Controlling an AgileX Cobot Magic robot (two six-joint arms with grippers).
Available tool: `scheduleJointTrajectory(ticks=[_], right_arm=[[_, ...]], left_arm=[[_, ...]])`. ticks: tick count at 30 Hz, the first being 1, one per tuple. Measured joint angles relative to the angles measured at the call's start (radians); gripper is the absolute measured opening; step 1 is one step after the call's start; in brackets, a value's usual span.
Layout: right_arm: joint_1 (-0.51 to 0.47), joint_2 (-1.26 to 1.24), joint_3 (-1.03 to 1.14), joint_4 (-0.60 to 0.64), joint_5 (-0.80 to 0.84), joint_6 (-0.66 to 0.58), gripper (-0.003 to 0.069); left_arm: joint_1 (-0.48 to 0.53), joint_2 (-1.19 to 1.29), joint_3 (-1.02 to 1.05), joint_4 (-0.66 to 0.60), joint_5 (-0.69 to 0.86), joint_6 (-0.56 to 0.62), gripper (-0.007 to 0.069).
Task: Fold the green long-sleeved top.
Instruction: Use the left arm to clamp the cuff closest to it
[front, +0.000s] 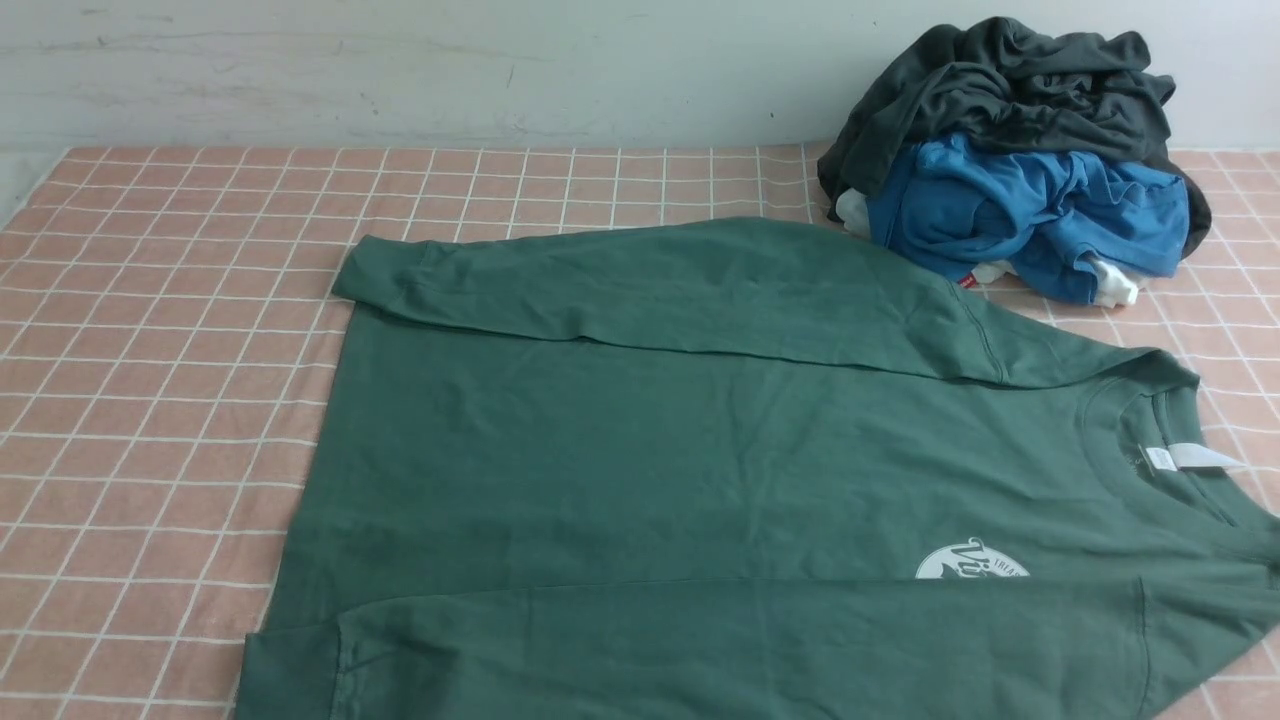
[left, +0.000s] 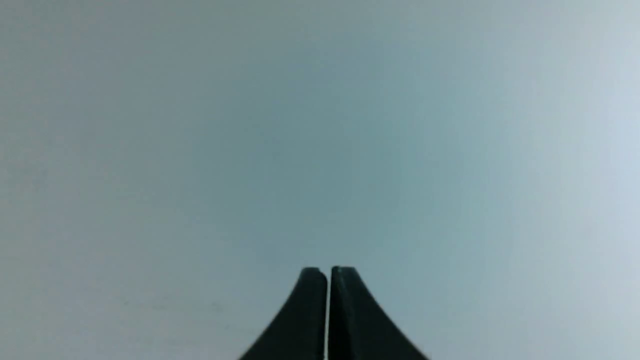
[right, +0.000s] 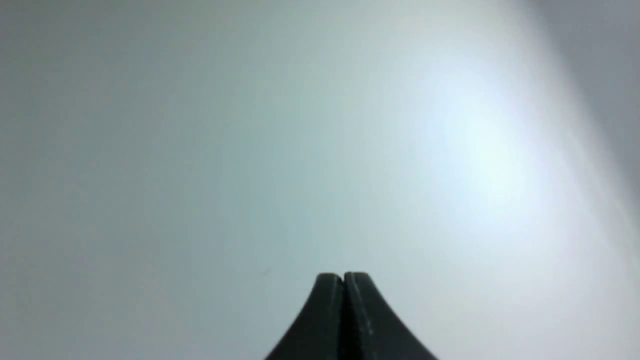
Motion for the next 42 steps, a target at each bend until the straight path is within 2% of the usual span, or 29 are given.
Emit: scheduleJointTrajectory(ticks=[3, 7, 8, 12, 14, 15, 18, 20, 22, 25, 27, 28, 30, 33, 35, 38, 42], right_arm=[[0.000, 0.000, -0.048, -0.067, 0.071, 0.035, -0.0014], [0.000, 0.059, -0.257, -0.287, 0.321, 0.064, -0.0014], [0.000, 0.066, -0.268, -0.297, 0.332, 0.064, -0.0014], [0.000, 0.248, -0.423, -0.481, 0.548, 0.156, -0.0014], [0.007, 0.343, -0.436, -0.509, 0.647, 0.188, -0.0014], [0.007, 0.353, -0.436, -0.509, 0.647, 0.191, -0.0014], [0.070, 0.523, -0.437, -0.451, 0.879, 0.198, -0.0014], [0.136, 0.624, -0.437, -0.348, 1.037, 0.148, -0.0014], [0.200, 0.705, -0.437, -0.251, 1.148, 0.046, -0.0014], [0.326, 0.863, -0.437, -0.073, 1.270, -0.199, -0.0014], [0.385, 0.948, -0.437, 0.007, 1.268, -0.338, -0.0014], [0.390, 0.955, -0.437, 0.014, 1.265, -0.350, -0.0014], [0.433, 1.035, -0.452, 0.099, 1.218, -0.464, -0.0014], [0.449, 1.081, -0.489, 0.179, 1.198, -0.526, -0.0014], [0.450, 1.087, -0.512, 0.196, 1.195, -0.547, -0.0014], [0.450, 1.087, -0.528, 0.207, 1.194, -0.557, -0.0014], [0.450, 1.087, -0.533, 0.208, 1.195, -0.560, -0.0014]], left_arm=[[0.000, 0.019, -0.076, 0.047, 0.066, -0.077, -0.0003], [0.000, 0.167, -0.377, 0.292, 0.409, -0.105, -0.0003], [0.000, 0.188, -0.405, 0.302, 0.426, -0.106, -0.0003], [0.000, 0.445, -0.612, 0.402, 0.705, -0.157, -0.0003], [0.000, 0.540, -0.632, 0.393, 0.803, -0.181, -0.0003], [0.000, 0.551, -0.633, 0.390, 0.803, -0.181, -0.0003], [0.000, 0.719, -0.638, 0.301, 1.012, -0.185, -0.0003], [0.000, 0.829, -0.638, 0.230, 1.119, -0.157, -0.0003], [0.000, 0.933, -0.638, 0.161, 1.180, -0.116, 0.0000], [0.000, 1.116, -0.638, 0.028, 1.226, 0.001, 0.0042], [0.000, 1.223, -0.646, -0.036, 1.226, 0.078, 0.0097], [0.000, 1.223, -0.647, -0.036, 1.226, 0.085, 0.0097], [0.000, 1.350, -0.675, -0.065, 1.220, 0.139, 0.0195], [0.000, 1.446, -0.707, -0.063, 1.201, 0.143, 0.0277], [0.000, 1.495, -0.724, -0.057, 1.187, 0.136, 0.0302], [0.000, 1.552, -0.736, -0.048, 1.160, 0.124, 0.0297], [0.000, 1.606, -0.743, -0.037, 1.123, 0.111, 0.0191]])
